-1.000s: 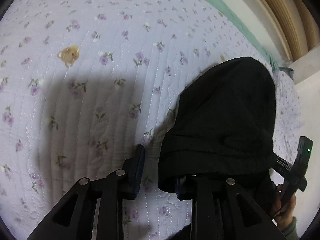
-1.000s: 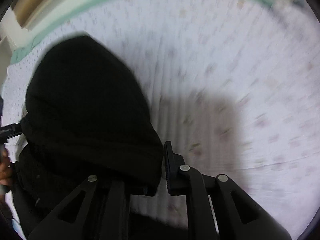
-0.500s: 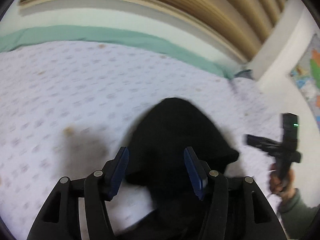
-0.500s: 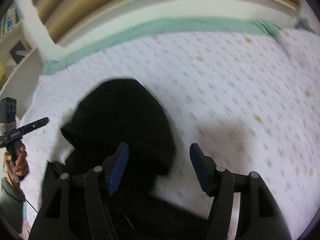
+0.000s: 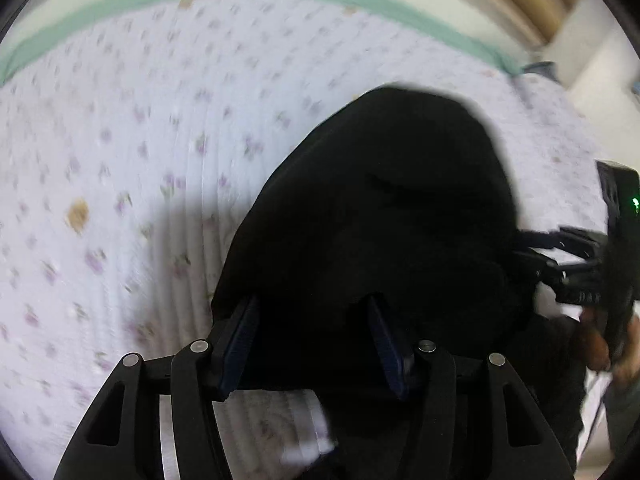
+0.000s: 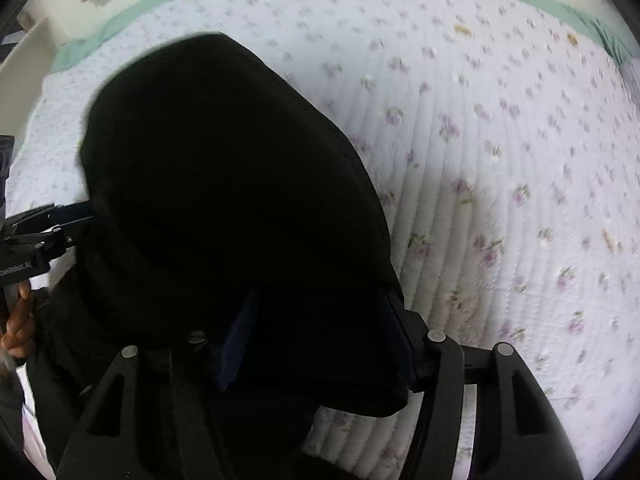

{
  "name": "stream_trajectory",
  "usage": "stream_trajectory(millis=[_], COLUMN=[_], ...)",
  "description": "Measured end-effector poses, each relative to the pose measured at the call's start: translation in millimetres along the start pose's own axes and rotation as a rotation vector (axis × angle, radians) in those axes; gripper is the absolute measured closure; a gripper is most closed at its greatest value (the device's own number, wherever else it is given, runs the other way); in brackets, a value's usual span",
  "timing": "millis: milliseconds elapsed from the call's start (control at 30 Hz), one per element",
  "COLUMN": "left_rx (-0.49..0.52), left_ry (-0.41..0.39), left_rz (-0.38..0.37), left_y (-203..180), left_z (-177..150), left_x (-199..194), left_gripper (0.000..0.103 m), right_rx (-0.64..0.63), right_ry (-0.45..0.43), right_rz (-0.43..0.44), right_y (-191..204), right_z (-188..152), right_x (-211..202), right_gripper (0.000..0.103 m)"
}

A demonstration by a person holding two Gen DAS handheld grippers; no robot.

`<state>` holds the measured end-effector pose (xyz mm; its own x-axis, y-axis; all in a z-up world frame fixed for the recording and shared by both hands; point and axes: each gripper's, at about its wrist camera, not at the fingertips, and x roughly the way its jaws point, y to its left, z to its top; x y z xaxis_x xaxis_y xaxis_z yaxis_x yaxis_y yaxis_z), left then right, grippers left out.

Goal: Fold large clothes
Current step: 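Lift the hem with both grippers and fold it toward the hood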

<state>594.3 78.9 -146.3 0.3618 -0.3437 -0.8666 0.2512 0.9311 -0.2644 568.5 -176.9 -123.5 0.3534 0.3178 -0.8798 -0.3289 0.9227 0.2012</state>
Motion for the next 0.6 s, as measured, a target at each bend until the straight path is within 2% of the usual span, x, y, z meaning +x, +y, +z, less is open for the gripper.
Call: stream_trajectory(millis=[67, 100, 133, 167, 233, 300, 367, 400, 467, 533, 567, 600], left_rx=[0.006, 0.005, -0.004, -0.016, -0.039, -0.059, -0.089, -0.099, -0.138, -0.180, -0.187, -0.168], left_ry=[-0.058, -0.077, -0.098, -0.113, -0.145, -0.110, -0.034, -0.002, 0.076, 0.121, 0.127, 0.124], left_rz=[-0.083, -0.110, -0.143, -0.160, -0.179, -0.223, -0.255, -0.271, -0.347, -0.410, -0.410, -0.393], left_y=[3.6, 6.8, 12.0, 16.8, 30.3, 40.7, 54.4, 46.3, 52.7, 54.8, 53.2, 47.1], left_z=[5.0, 8.9, 16.7, 22.6, 37.9, 55.5, 62.4, 70.3, 71.0, 66.4, 62.5, 58.5], left_x=[-30.7, -40.3, -51.4, -57.9, -62.8, -46.6, -21.0, -2.7, 29.2, 53.0, 59.0, 59.7], left_gripper=[0.045, 0.042, 0.032, 0.027, 0.024, 0.024, 0.024, 0.024, 0.024, 0.025, 0.027, 0.043], right_rx=[-0.027, -0.036, -0.040, -0.042, -0.042, -0.034, -0.011, -0.005, -0.004, 0.010, 0.015, 0.008], right_ry=[-0.064, -0.089, -0.099, -0.112, -0.122, -0.106, -0.067, -0.047, -0.013, 0.025, 0.040, 0.052], right_rz=[0.051, 0.067, 0.076, 0.084, 0.077, 0.100, 0.162, 0.189, 0.229, 0.288, 0.319, 0.341], right_y=[-0.4, -2.1, -3.7, -7.2, -15.2, -24.3, -32.0, -36.9, -44.4, -41.9, -39.0, -33.5], right_z=[4.5, 9.3, 13.2, 19.9, 33.1, 43.7, 50.9, 47.9, 52.6, 57.8, 58.8, 59.0], right_x=[-25.7, -36.3, -41.1, -45.5, -45.7, -35.8, -17.6, -8.0, 18.8, 37.3, 44.4, 50.7], right_gripper=[0.040, 0.040, 0.038, 0.037, 0.034, 0.034, 0.034, 0.034, 0.034, 0.033, 0.033, 0.032])
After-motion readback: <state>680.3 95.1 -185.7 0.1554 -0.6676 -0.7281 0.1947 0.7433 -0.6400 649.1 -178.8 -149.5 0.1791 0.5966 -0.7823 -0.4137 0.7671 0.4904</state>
